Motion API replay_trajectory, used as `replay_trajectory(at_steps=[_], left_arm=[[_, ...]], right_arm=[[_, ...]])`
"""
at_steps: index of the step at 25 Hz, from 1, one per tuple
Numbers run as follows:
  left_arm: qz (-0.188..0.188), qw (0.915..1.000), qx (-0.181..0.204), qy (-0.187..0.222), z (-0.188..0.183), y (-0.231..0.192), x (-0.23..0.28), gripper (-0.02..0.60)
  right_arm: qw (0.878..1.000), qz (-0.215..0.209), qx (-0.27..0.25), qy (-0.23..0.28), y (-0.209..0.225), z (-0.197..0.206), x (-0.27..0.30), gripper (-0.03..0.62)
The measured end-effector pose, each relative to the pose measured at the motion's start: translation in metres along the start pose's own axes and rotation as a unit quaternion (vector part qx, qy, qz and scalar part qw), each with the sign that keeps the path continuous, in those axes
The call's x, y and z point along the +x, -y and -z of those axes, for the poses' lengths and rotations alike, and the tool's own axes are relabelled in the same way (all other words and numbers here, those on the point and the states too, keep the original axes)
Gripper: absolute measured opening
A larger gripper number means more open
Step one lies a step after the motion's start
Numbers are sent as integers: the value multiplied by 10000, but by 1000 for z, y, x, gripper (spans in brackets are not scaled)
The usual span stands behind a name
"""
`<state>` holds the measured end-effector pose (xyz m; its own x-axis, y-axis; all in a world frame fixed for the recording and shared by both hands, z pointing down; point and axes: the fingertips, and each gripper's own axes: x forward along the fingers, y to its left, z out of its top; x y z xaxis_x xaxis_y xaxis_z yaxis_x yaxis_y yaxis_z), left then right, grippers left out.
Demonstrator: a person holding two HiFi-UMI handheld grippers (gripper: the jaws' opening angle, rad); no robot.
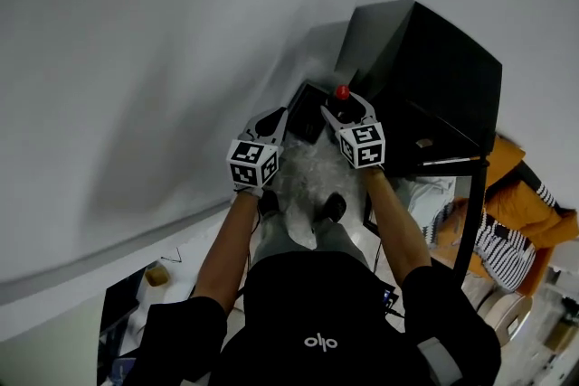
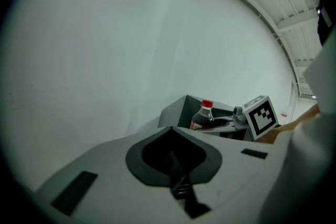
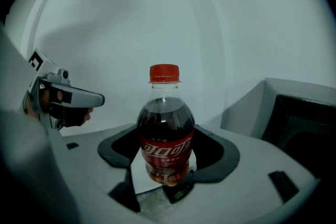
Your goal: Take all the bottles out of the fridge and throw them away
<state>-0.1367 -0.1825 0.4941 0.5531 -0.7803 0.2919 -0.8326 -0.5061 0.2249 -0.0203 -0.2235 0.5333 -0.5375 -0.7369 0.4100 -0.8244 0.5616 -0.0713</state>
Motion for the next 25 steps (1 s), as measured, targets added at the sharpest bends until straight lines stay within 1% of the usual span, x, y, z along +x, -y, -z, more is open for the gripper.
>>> replay_trajectory(at_steps=[5, 9, 12, 16, 21, 25], left_arm=[[-8, 9996, -124, -244, 37, -19, 11, 2], [27, 9984, -185, -526, 74, -29, 20, 2], [58, 9975, -257, -663, 98, -39, 30, 2], [126, 9964, -341, -770, 127, -48, 48, 2], [269, 9954, -346, -849, 159, -54, 67, 2], [379, 9947, -375, -878, 193, -64, 83, 2]], right_arm=[[9998, 7, 55, -185, 9, 30, 29, 305], [9992, 68, 190, -347, 16, 62, 48, 305], [9985, 79, 277, -461, 20, 87, 66, 305], [9979, 82, 335, -541, 25, 116, 85, 305], [9976, 78, 374, -585, 27, 152, 109, 305], [9975, 82, 421, -560, 27, 185, 136, 305]])
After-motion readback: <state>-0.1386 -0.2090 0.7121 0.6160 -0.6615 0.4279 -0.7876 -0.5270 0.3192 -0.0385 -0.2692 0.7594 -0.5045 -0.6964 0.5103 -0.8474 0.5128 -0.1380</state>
